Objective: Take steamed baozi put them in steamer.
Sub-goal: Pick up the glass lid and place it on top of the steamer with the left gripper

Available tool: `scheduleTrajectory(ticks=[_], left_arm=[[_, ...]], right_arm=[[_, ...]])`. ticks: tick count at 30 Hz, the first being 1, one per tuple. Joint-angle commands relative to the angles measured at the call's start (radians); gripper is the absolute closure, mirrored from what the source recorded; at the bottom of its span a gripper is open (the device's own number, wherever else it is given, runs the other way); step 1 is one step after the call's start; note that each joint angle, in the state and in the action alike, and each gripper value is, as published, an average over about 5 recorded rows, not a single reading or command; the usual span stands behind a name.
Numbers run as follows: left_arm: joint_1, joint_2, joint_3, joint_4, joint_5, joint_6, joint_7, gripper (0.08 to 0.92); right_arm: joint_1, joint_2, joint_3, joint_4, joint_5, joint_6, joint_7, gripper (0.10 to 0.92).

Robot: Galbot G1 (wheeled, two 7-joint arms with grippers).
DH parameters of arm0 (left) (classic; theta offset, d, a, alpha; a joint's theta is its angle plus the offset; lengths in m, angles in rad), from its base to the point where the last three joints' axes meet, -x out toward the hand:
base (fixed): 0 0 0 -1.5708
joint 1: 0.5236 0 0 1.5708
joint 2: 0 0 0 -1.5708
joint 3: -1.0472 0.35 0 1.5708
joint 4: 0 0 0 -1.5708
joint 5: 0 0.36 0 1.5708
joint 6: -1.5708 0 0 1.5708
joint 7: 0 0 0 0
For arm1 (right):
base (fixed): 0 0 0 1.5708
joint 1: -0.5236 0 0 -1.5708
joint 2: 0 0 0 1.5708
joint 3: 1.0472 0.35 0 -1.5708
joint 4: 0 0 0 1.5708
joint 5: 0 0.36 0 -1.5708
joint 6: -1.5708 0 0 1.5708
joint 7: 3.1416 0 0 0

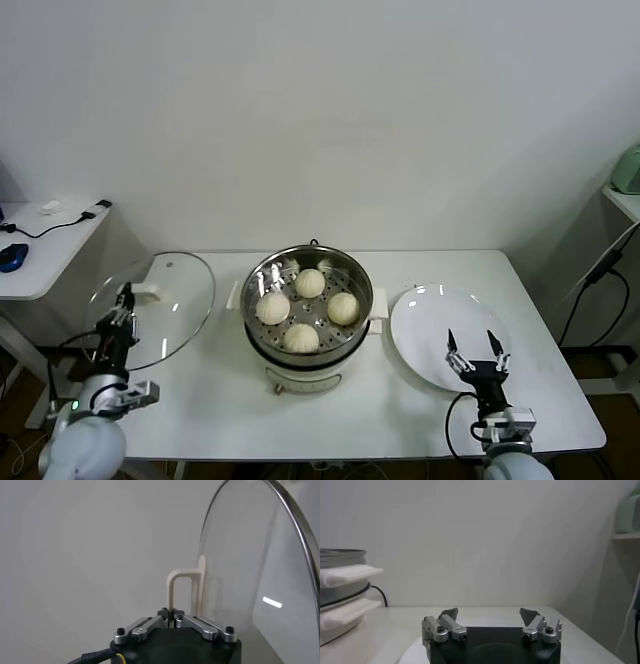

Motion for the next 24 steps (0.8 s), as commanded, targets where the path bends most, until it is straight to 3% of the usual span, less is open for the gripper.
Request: scheduleTrajectory(ticks=[1, 11, 18, 24], left_arm=[[-0.028, 0.052, 0.07, -0.23, -0.018, 0.183, 0.21, 0.866], [-0.177, -0.078, 0.457, -0.286, 0.321, 0.39, 0.35, 0.866], [-0.256, -0.258, 0.647, -0.219, 0.531, 0.475, 0.431, 0.866], [-0.274, -0.411, 0.717, -0.132, 0.656, 0.476, 0.43, 0.866]], right_arm=[[-0.001, 0.003, -0.006, 0.009, -0.037, -0.016, 0.005, 0.203], [-0.01, 0.026, -0.01, -0.006, -0.081, -0.01, 0.005, 0.203], [-0.016, 0.033, -0.004, -0.013, -0.086, 0.007, 0.004, 0.203], [-0.026, 0.036, 0.008, -0.012, -0.084, 0.022, 0.003, 0.203]])
